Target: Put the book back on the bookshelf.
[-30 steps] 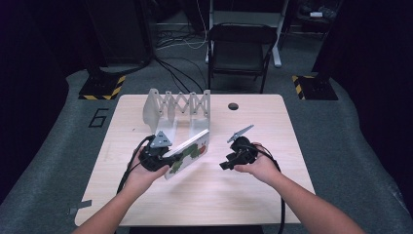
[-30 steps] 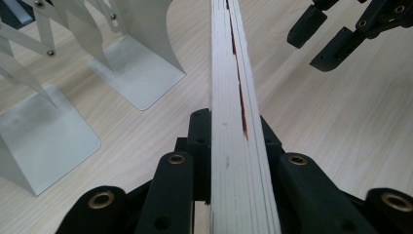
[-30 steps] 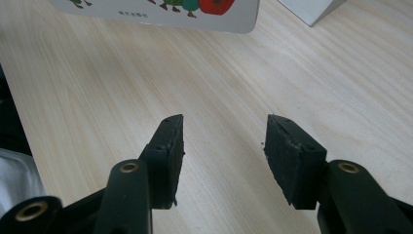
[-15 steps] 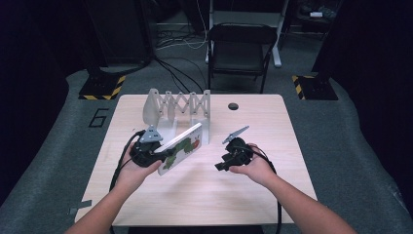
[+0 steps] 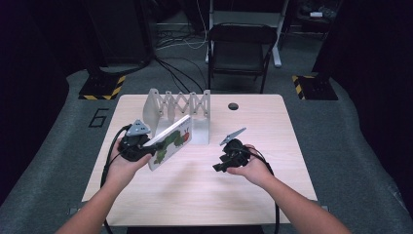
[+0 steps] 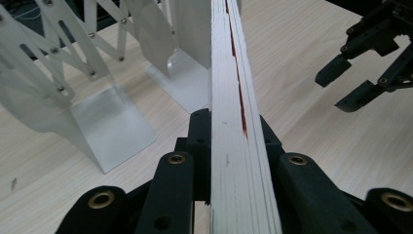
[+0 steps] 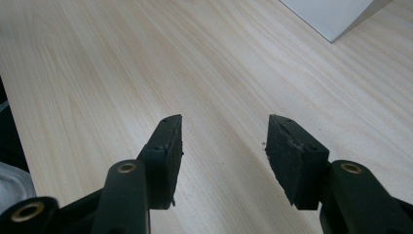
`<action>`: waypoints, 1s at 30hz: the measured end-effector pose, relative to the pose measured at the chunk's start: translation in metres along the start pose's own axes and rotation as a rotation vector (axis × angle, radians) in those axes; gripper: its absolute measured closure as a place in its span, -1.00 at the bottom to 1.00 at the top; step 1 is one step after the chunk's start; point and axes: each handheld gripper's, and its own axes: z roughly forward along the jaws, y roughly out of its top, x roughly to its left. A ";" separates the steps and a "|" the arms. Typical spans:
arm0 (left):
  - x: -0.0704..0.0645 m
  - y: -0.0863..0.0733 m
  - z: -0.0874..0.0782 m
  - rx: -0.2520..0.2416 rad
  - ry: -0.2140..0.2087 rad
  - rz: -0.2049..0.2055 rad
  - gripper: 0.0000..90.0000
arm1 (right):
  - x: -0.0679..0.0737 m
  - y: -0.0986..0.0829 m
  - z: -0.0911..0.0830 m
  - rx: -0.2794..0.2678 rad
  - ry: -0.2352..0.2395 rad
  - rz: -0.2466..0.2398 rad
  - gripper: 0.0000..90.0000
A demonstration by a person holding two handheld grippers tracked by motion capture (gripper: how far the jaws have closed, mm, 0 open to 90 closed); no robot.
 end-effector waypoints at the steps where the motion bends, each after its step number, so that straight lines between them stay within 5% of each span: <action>1: 0.002 0.000 -0.001 0.001 0.006 -0.003 0.69 | 0.000 0.000 0.000 0.000 0.000 0.000 0.06; 13: 0.023 -0.008 -0.011 -0.007 0.063 -0.069 0.69 | 0.001 -0.001 0.001 -0.014 0.000 0.038 0.05; 30: 0.035 -0.009 -0.021 -0.010 0.110 -0.097 0.69 | -0.002 -0.006 -0.002 -0.015 0.006 0.029 0.04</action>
